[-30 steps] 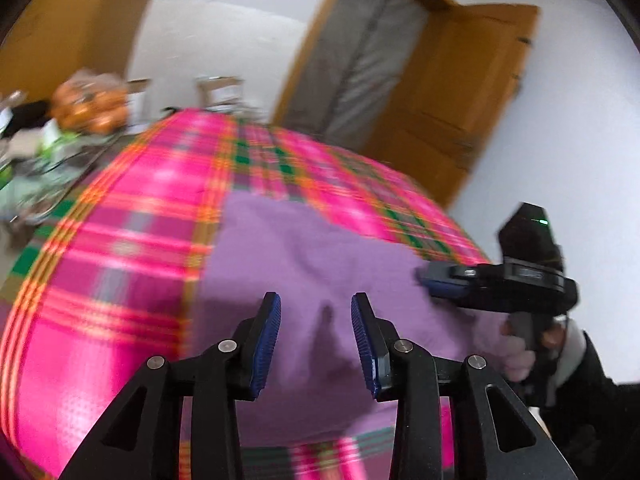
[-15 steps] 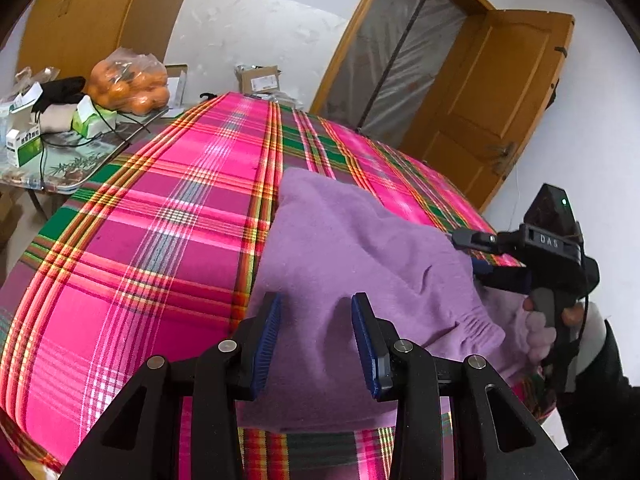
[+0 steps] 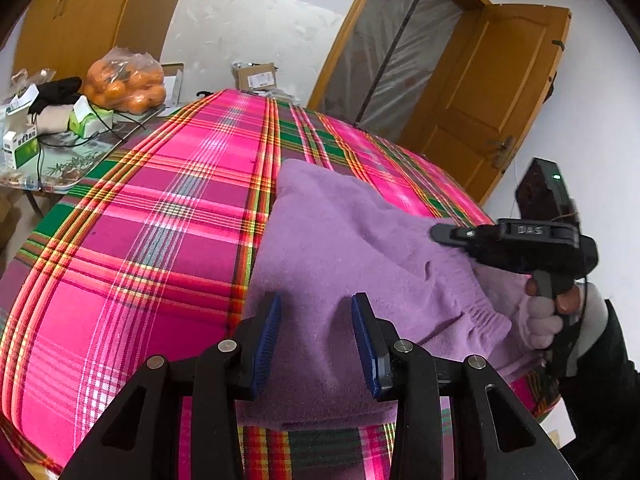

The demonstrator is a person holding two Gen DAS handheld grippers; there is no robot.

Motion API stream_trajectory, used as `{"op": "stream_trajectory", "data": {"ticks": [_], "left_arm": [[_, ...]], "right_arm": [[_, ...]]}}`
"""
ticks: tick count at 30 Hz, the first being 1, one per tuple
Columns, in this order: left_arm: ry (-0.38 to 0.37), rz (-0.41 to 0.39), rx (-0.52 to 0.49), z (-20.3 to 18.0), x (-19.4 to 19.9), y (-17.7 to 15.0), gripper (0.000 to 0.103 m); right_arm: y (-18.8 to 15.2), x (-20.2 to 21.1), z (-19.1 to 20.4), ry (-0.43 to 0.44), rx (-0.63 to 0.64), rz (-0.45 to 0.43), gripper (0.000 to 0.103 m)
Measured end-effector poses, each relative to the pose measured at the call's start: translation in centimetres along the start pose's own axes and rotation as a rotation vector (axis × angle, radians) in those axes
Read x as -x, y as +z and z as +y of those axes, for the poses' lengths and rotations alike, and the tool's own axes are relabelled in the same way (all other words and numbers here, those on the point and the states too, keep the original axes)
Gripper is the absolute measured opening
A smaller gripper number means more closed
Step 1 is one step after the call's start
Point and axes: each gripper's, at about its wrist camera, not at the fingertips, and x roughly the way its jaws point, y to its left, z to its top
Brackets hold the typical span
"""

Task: Fold clothes

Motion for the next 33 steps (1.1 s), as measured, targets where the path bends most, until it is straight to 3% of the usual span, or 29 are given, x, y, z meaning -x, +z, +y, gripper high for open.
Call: {"op": "stream_trajectory", "data": {"ticks": [4,7,10,14,17,21,25,33], "left_arm": [[-0.005,0.001,-0.006,-0.1,0.1,-0.1,0.038],[-0.001,0.004,-0.012,-0.2,0.1,-0.1,0.038],[0.005,0.006,-0.015,-0.3,0.3,-0.1,0.038],[0.01,-0.003,-0.015,-0.4,1.0,0.1,0.038],[0.004,0.003,-0.041,-1.1,0.8,0.1,0.038],[-0.001,0.024,-0.084,-2.2,0.2,-0.2,0.038],[0.002,0.048,-0.13,-3.1,-0.1,-1.1,0.038],[-0.007,0.06,-0.219,-5.0,0.7,-2.6,0.038]], "right_arm": [[-1.2,2.6,-0.8,-0.028,-0.033,-0.075,0.009],[-1.8,2.1,-2.4,-0.042,-0.088,-0.057,0.01],[-2.1,2.1,-3.0,-0.041,-0.117,-0.051,0.019],[-1.7,4.5,-1.5,-0.08,-0.058,-0.154,0.027],[-2.0,5.7,0.5,-0.052,0.041,-0.188,0.03],[-3.7,4.3,3.7,-0.018,0.203,-0.115,0.03],[-6.2,1.7,4.6,-0.076,0.329,0.003,0.026],[-7.5,2.9,6.1,-0.164,0.424,-0.005,0.024]]}}
